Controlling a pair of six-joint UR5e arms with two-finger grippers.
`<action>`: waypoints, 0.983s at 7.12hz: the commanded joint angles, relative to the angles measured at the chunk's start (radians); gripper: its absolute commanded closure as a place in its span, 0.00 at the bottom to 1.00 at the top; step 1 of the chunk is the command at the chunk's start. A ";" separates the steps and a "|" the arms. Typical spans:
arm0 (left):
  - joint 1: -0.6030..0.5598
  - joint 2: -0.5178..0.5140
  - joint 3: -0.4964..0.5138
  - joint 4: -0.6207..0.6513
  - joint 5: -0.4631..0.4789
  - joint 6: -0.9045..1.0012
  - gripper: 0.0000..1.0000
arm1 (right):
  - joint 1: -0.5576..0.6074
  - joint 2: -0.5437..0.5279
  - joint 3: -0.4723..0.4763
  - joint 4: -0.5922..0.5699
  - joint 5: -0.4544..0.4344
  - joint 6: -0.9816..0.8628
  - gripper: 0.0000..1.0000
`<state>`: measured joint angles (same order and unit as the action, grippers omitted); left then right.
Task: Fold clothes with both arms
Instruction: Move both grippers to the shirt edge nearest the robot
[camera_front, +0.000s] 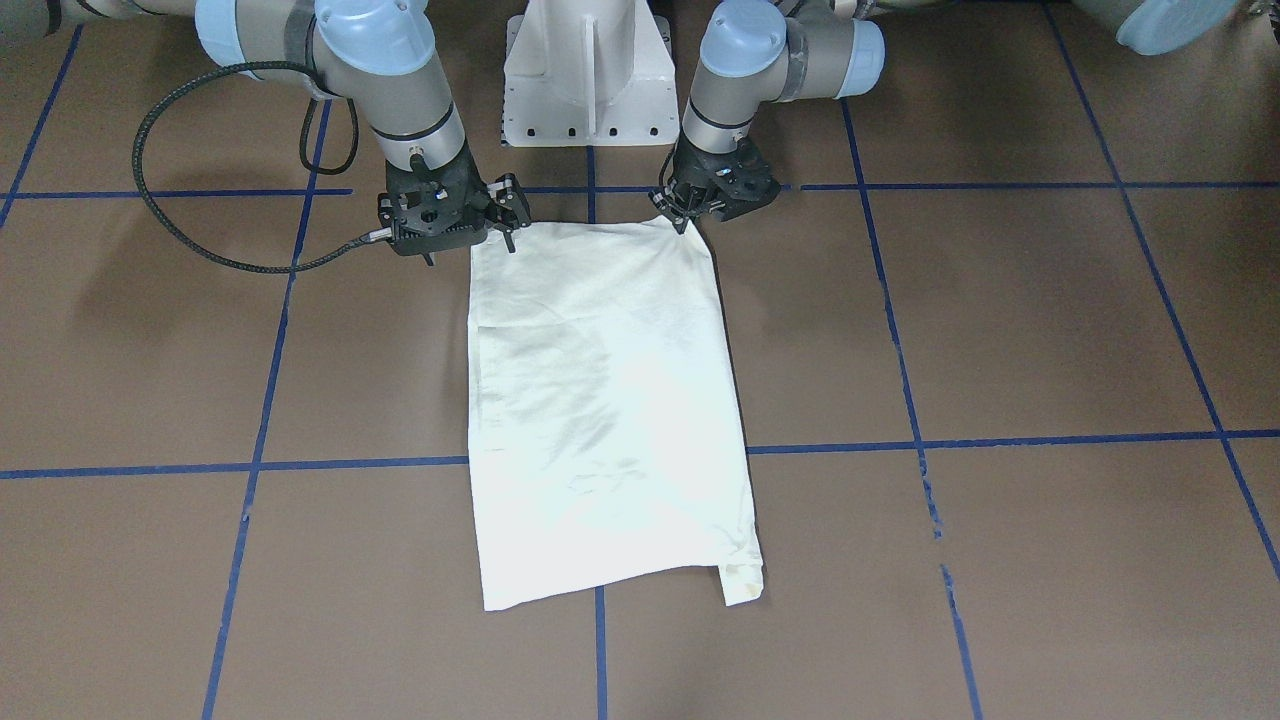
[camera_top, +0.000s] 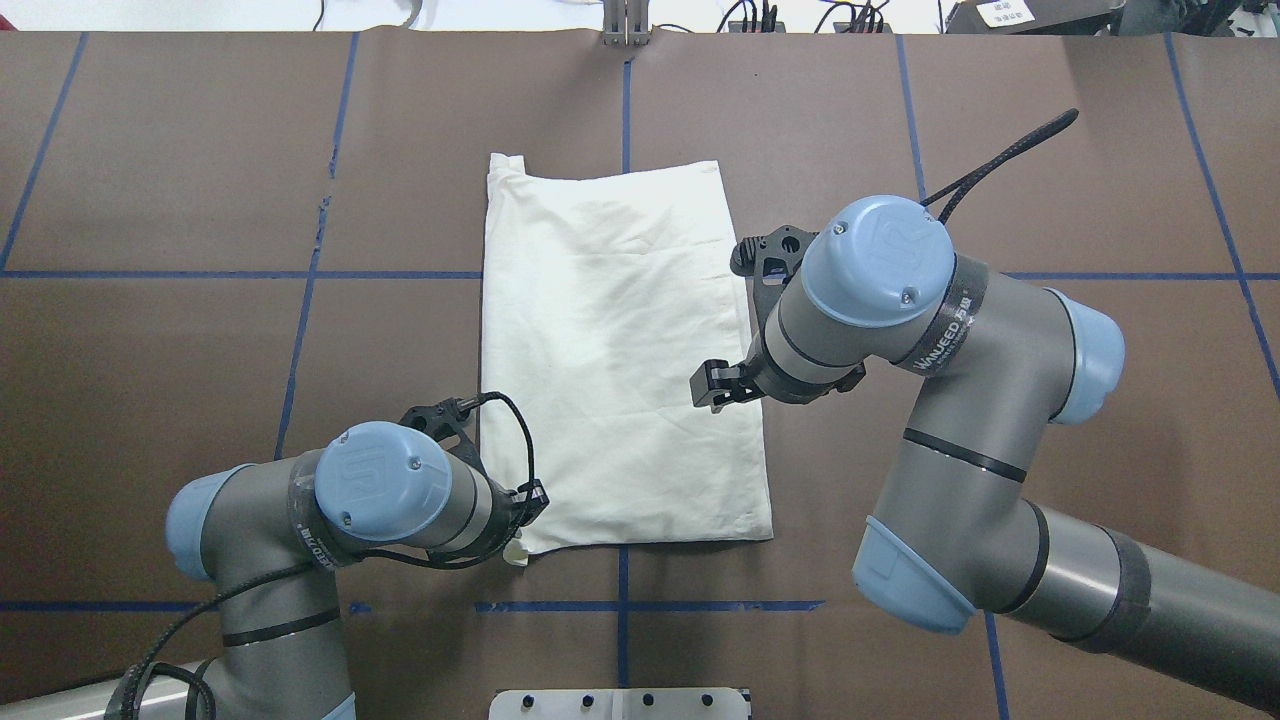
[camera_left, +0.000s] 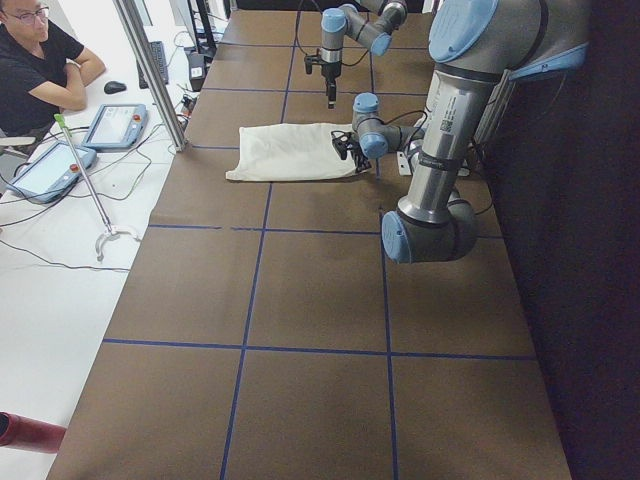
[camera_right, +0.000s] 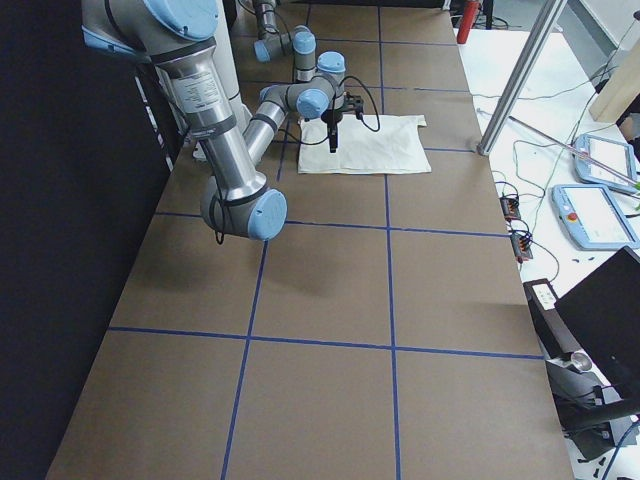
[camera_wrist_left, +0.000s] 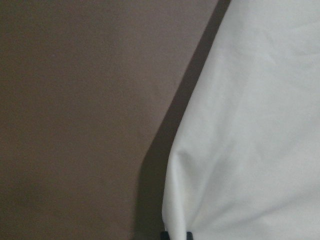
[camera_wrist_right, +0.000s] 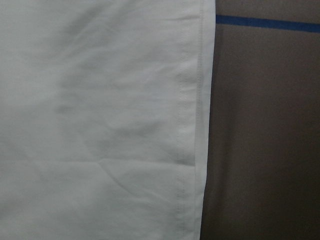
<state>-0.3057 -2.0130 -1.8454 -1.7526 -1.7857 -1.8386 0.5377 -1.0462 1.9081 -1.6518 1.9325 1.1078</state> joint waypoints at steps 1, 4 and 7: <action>-0.004 -0.009 -0.056 0.059 -0.004 0.047 1.00 | -0.060 0.000 -0.004 0.003 -0.006 0.259 0.00; -0.010 -0.010 -0.051 0.058 -0.003 0.051 1.00 | -0.180 0.003 -0.064 0.160 -0.125 0.606 0.00; -0.013 -0.009 -0.048 0.058 -0.001 0.071 1.00 | -0.238 -0.044 -0.116 0.254 -0.237 0.878 0.00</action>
<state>-0.3181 -2.0224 -1.8942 -1.6951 -1.7883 -1.7723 0.3259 -1.0623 1.8039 -1.4213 1.7395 1.8983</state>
